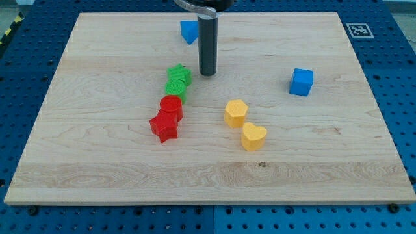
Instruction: Move your arm below blue cube
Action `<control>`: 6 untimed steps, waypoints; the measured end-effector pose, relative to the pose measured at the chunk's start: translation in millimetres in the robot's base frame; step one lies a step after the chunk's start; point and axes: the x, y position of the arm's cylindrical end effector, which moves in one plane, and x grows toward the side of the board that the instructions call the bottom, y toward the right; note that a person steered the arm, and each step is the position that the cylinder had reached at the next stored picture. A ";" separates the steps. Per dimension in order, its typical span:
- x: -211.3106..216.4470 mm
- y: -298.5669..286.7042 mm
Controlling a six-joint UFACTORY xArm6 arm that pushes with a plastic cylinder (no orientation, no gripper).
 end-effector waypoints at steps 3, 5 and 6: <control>47.1 74.6; 101.3 157.5; 101.3 158.1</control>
